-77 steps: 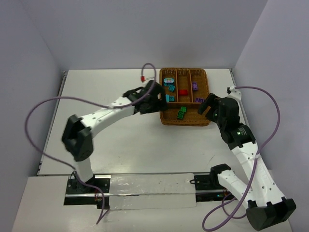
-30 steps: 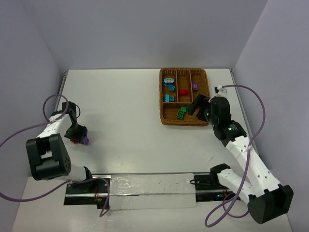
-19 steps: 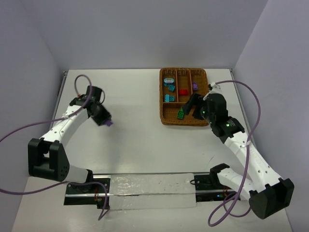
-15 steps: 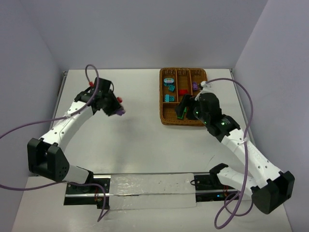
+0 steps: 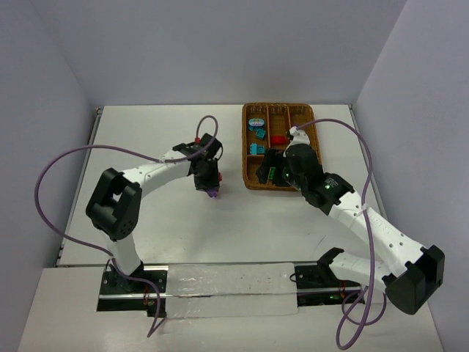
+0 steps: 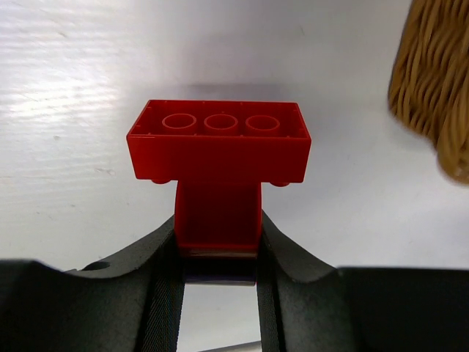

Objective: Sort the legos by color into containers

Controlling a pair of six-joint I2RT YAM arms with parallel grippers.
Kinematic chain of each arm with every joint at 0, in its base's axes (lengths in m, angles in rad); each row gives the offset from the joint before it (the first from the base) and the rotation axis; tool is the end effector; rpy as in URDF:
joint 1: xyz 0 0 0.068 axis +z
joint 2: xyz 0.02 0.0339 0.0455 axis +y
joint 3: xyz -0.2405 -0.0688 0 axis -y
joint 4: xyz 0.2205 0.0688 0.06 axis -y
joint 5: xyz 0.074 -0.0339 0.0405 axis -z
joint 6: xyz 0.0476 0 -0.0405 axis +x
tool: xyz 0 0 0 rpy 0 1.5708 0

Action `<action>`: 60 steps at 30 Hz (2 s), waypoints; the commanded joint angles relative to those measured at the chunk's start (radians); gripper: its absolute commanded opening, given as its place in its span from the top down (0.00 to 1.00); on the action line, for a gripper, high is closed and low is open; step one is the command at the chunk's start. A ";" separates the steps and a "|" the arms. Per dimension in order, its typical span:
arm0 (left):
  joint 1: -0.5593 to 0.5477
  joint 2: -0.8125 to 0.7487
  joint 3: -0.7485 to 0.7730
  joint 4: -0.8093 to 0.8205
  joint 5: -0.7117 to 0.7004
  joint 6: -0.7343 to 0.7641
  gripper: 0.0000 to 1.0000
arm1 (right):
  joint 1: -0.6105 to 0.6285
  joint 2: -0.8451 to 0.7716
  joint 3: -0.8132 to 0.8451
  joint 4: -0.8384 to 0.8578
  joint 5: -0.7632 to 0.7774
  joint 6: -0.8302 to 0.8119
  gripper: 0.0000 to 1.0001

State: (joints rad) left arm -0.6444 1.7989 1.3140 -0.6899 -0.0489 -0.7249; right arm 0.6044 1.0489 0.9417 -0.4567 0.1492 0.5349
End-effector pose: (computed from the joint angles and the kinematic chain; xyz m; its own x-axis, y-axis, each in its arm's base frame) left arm 0.2767 -0.2050 0.1859 -0.9400 -0.1221 -0.3186 -0.0512 0.9737 -0.2220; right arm 0.1917 0.1238 0.2933 -0.6121 0.1899 -0.7676 -0.1703 0.9163 0.3625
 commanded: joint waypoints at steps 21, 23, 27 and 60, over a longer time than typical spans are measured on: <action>-0.035 -0.534 -0.233 0.313 0.523 0.418 1.00 | 0.002 0.082 0.136 0.078 -0.138 0.129 0.14; -0.035 -0.520 -0.227 0.306 0.522 0.416 1.00 | 0.016 0.090 0.144 0.089 -0.121 0.155 0.14; -0.035 -0.508 -0.220 0.299 0.523 0.409 1.00 | 0.047 0.125 0.168 0.096 -0.091 0.189 0.13; -0.035 -0.513 -0.214 0.285 0.478 0.400 1.00 | 0.158 0.189 0.196 0.173 -0.086 0.215 1.00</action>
State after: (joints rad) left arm -0.6852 1.2964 1.0866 -0.4396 0.4278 -0.3302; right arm 0.7646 1.2602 1.0885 -0.3009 -0.0161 0.7538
